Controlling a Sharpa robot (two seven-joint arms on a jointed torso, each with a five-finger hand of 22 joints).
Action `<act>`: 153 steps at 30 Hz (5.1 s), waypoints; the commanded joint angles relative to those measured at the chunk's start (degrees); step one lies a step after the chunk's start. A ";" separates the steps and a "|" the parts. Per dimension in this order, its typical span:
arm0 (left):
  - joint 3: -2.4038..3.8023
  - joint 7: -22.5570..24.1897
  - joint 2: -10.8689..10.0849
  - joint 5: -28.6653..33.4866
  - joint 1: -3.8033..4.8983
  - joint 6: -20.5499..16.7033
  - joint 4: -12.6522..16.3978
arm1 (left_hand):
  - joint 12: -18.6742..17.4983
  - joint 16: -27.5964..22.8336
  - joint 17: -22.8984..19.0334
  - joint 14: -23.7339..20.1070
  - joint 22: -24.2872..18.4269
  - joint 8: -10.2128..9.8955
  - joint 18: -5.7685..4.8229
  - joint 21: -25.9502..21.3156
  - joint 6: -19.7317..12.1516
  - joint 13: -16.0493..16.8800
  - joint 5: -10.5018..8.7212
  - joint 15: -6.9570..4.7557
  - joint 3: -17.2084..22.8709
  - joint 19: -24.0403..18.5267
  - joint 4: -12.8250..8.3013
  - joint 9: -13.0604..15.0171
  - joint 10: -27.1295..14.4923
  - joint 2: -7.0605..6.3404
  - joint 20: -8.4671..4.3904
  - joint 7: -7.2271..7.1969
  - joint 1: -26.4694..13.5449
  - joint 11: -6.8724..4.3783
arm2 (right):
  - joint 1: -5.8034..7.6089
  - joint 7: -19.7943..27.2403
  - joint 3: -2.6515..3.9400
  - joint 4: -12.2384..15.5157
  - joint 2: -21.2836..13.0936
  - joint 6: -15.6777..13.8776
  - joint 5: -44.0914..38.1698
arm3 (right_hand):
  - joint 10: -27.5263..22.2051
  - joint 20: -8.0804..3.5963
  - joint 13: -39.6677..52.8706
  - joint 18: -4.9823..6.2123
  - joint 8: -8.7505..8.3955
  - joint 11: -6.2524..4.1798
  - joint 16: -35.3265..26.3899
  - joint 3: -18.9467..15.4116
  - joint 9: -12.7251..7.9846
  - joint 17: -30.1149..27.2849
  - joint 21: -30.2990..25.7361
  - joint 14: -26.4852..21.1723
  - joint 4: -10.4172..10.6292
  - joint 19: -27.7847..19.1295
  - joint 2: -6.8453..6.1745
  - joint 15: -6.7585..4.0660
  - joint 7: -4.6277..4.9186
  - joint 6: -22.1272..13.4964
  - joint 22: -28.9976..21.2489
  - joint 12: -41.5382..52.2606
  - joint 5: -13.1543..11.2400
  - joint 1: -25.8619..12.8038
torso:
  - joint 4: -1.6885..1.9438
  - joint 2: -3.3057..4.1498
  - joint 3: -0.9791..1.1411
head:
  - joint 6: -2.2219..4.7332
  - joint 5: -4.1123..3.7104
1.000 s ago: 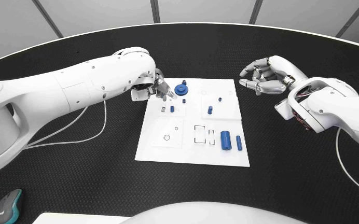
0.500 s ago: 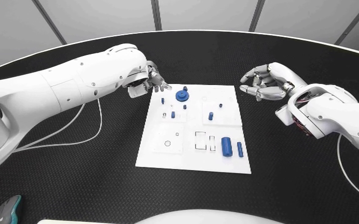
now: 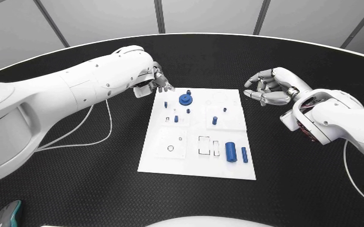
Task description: Assemble the parts on the task board
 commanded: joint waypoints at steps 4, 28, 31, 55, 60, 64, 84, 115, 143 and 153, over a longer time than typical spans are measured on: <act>-0.03 -0.35 1.43 -1.12 -0.71 2.19 -2.28 | 0.72 0.54 8.93 3.71 0.79 -0.28 0.90 0.61 -0.19 0.24 -0.21 0.35 -1.75 0.41 0.01 -0.99 0.16 0.08 0.45 0.03 -1.82 0.23 | 0.00 0.00 0.00 0.00 0.07 0.03 0.00 | -0.30 0.05 0.01 0.79 0.40 -0.27 -0.22 0.27 -0.08 0.01 -0.09 0.23 0.21 0.19 -0.25 -0.20 -0.05 -0.38 0.04 -0.33 0.26 0.19 | -0.01 -0.04 -0.03 | -0.16 0.28; -0.08 -0.50 3.62 -3.29 -2.68 4.26 -6.67 | 1.31 0.79 9.29 3.85 1.23 -0.20 0.82 0.94 0.17 0.76 -0.20 0.30 -1.89 0.62 -0.11 -1.52 0.58 0.80 0.46 -0.05 -1.51 0.16 | -0.01 0.03 0.00 0.06 0.25 0.17 0.00 | -0.34 0.05 -0.03 0.81 0.43 -0.28 -0.26 0.35 -0.11 0.02 -0.26 0.24 0.18 0.15 -0.20 -0.21 -0.05 -0.42 -0.04 -0.36 0.30 0.27 | 0.03 -0.15 0.01 | -0.35 0.99; -0.08 -0.82 3.86 -3.32 -2.77 5.33 -7.09 | 1.28 0.79 9.27 3.84 1.18 -0.19 0.83 0.92 0.24 0.67 -0.20 0.29 -1.86 0.60 -0.13 -1.62 0.54 0.92 0.45 -0.06 -1.38 0.14 | -0.01 0.02 0.00 0.10 0.23 0.16 0.00 | -0.34 0.05 -0.03 0.81 0.43 -0.28 -0.26 0.35 -0.11 0.02 -0.26 0.24 0.18 0.15 -0.20 -0.21 -0.05 -0.42 -0.04 -0.36 0.30 0.27 | 0.00 -0.15 0.01 | -0.26 1.13; -0.10 -0.86 5.40 -3.33 -3.42 7.15 -8.95 | 1.78 1.05 9.61 3.96 1.79 -0.04 0.72 1.36 1.06 0.97 -0.19 0.24 -1.07 0.79 -0.13 -2.72 0.74 2.60 0.45 -0.13 -0.65 0.07 | -0.01 -0.01 0.00 0.35 0.23 0.17 0.00 | -0.34 0.05 -0.03 0.81 0.43 -0.28 -0.26 0.35 -0.11 0.02 -0.26 0.24 0.18 0.15 -0.20 -0.21 -0.05 -0.42 -0.04 -0.36 0.30 0.27 | 0.04 -0.15 0.00 | -0.56 1.16; -0.10 -0.80 5.58 -3.33 -3.46 7.35 -9.15 | 2.04 1.27 9.95 4.10 2.05 0.08 0.68 1.56 1.51 1.14 -0.18 0.19 -0.58 0.89 -0.17 -3.15 0.98 3.16 0.44 -0.20 -0.33 0.00 | -0.01 -0.01 0.00 0.40 0.22 0.17 0.00 | -0.34 0.05 -0.03 0.81 0.43 -0.28 -0.26 0.35 -0.11 0.02 -0.26 0.24 0.18 0.15 -0.20 -0.21 -0.05 -0.42 -0.04 -0.36 0.30 0.27 | 0.03 -0.17 -0.01 | -0.65 1.01; -0.10 -0.86 5.66 -3.32 -3.48 7.56 -9.35 | 2.20 1.32 10.00 4.12 2.16 0.17 0.67 1.65 1.84 1.24 -0.18 0.14 -0.22 0.93 -0.21 -3.45 1.13 3.46 0.43 -0.27 -0.03 -0.07 | -0.01 -0.03 0.00 0.43 0.19 0.17 0.00 | -0.34 0.05 -0.03 0.81 0.43 -0.28 -0.26 0.35 -0.11 0.02 -0.26 0.24 0.18 0.15 -0.20 -0.21 -0.05 -0.42 -0.04 -0.36 0.30 0.27 | 0.03 -0.13 -0.03 | -0.77 1.00; -0.11 -1.37 5.88 -3.32 -3.50 8.26 -10.15 | 2.66 1.42 10.12 4.18 2.56 0.49 0.61 1.95 2.59 1.64 -0.20 0.01 0.68 1.07 -0.27 -4.00 1.51 3.99 0.33 -0.47 0.63 -0.24 | -0.01 -0.07 0.00 0.55 0.11 0.19 0.00 | -0.25 0.05 0.09 0.78 0.54 -0.28 -0.25 0.49 -0.15 0.15 -0.16 0.28 0.18 0.24 -0.08 -0.22 -0.05 -0.42 0.14 -0.23 0.32 0.35 | 0.05 -0.18 -0.01 | -0.98 0.94; -0.13 -1.02 6.12 -3.20 -3.56 9.77 -10.39 | 3.25 1.76 10.62 4.39 3.67 2.09 0.41 2.75 3.82 1.99 -0.20 -0.69 4.28 1.42 -1.23 -4.88 2.34 5.53 -0.05 -1.34 4.50 -1.05 | -0.01 -0.08 0.01 0.55 0.14 0.23 0.00 | -0.21 0.05 0.15 0.78 0.58 -0.28 -0.23 0.50 -0.16 0.20 -0.19 0.30 0.20 0.25 -0.06 -0.21 -0.05 -0.41 0.15 -0.16 0.32 0.33 | 0.04 -0.21 0.00 | -1.23 0.81; -0.19 -0.81 6.26 -2.99 -3.92 10.48 -11.06 | 2.82 2.02 10.94 4.51 4.69 6.62 0.28 3.52 1.66 1.18 -0.13 -0.55 23.86 1.44 -11.51 -4.79 3.10 5.61 0.16 -0.83 6.54 -0.81 | -0.01 -0.02 0.01 0.43 0.19 0.33 0.00 | -0.13 0.06 0.22 0.77 0.63 -0.27 -0.25 0.47 -0.17 0.22 -0.16 0.31 0.28 0.29 -0.08 -0.21 -0.05 -0.39 0.22 -0.07 0.30 0.22 | 0.08 -0.20 0.03 | -1.50 0.59; -0.21 0.09 5.28 0.26 -3.93 8.45 -10.43 | 4.39 1.97 10.81 4.49 4.97 8.02 0.26 3.79 2.18 2.90 -0.01 -0.68 27.67 1.50 -14.10 -4.84 4.46 5.25 0.23 -1.03 4.36 -1.00 | -0.01 -0.02 0.01 0.35 0.12 0.38 0.00 | -0.10 0.06 0.24 0.76 0.67 -0.27 -0.18 0.44 -0.18 0.35 -0.12 0.34 0.35 0.33 -0.07 -0.20 -0.05 -0.37 0.28 -0.04 0.29 0.13 | 0.13 -0.30 0.03 | -1.53 0.57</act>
